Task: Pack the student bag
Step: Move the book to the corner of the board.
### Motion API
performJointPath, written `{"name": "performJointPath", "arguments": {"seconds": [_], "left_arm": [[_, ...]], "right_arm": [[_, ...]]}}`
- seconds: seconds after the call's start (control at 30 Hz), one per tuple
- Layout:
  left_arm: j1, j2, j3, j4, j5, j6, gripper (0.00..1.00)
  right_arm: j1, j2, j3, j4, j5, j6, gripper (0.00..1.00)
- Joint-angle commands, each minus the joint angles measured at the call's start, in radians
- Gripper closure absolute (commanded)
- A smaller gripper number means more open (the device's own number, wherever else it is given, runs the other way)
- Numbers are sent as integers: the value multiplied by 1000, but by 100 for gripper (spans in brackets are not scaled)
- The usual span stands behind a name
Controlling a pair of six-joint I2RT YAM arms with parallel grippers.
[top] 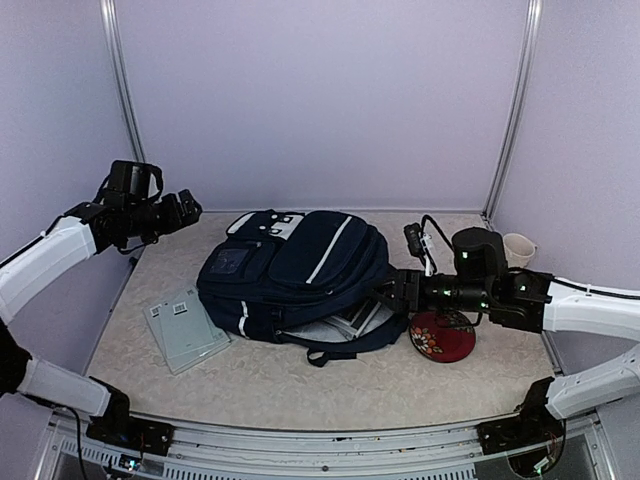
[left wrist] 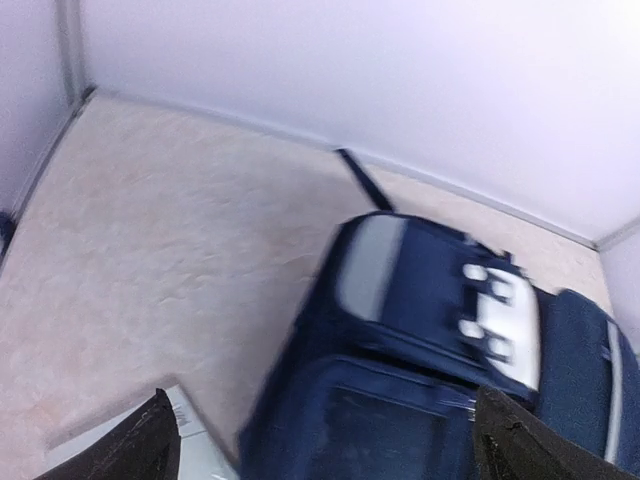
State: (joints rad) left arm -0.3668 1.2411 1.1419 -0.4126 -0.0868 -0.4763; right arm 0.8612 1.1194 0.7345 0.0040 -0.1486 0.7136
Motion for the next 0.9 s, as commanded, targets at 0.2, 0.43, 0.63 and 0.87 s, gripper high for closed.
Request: {"name": "performJointPath", "arguments": {"seconds": [0.2,0.43,0.63,0.87], "left_arm": [[333,409,-88,22,-46,-67,1],[386,616,-175,125,10,-129,3],[352,490,-379,211,49,-265,20],[64,343,-574,217,34,-449,20]], "right_arm": [[93,-53,-75,-35,-3,14,28],[154,-44,-77,-106,26,21,28],[213,36,-26,-126,13,5,28],[305,116,24,-129,27,12,28]]}}
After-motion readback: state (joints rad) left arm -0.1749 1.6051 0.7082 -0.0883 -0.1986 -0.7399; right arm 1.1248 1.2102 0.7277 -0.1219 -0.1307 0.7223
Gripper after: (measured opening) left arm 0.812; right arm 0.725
